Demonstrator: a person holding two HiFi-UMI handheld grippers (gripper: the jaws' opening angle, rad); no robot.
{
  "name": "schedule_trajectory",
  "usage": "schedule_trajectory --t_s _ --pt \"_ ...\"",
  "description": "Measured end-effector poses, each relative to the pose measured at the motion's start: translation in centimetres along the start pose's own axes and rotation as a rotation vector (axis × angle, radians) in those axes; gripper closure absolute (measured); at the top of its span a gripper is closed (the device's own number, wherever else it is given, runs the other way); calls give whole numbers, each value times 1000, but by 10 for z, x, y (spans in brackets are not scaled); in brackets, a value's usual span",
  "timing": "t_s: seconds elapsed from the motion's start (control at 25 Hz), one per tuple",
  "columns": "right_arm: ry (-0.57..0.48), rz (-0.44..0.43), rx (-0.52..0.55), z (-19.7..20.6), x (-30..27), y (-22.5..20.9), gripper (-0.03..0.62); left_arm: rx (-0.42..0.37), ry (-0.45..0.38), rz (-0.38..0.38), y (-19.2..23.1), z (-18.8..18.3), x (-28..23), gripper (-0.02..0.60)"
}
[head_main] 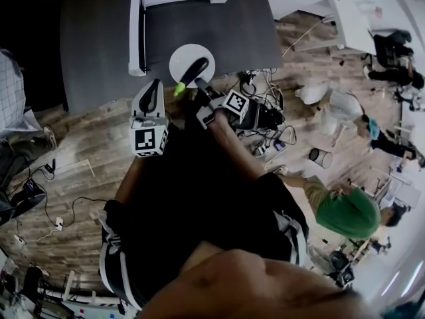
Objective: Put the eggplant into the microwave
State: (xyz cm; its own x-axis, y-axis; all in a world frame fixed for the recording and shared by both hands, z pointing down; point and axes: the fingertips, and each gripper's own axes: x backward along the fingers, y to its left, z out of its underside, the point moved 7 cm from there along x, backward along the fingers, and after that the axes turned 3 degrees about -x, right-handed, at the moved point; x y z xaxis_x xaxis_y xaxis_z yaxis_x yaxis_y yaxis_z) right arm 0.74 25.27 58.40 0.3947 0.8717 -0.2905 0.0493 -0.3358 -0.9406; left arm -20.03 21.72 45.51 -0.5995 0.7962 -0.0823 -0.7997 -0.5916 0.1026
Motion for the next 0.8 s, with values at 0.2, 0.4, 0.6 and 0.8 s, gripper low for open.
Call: schedule_trajectory --t_s 0.2,0.4,0.6,0.8 --pt "3 9 -4 -11 -11 0 554 1 -3 -19 6 2 -11 538" --pt "28 11 -1 -26 -23 2 554 1 0 -42 6 3 -26 538" --pt "51 15 9 -52 -35 9 554 12 5 -72 2 2 -52 538" --pt "85 22 19 -77 -50 18 554 11 8 -99 1 0 -81 538"
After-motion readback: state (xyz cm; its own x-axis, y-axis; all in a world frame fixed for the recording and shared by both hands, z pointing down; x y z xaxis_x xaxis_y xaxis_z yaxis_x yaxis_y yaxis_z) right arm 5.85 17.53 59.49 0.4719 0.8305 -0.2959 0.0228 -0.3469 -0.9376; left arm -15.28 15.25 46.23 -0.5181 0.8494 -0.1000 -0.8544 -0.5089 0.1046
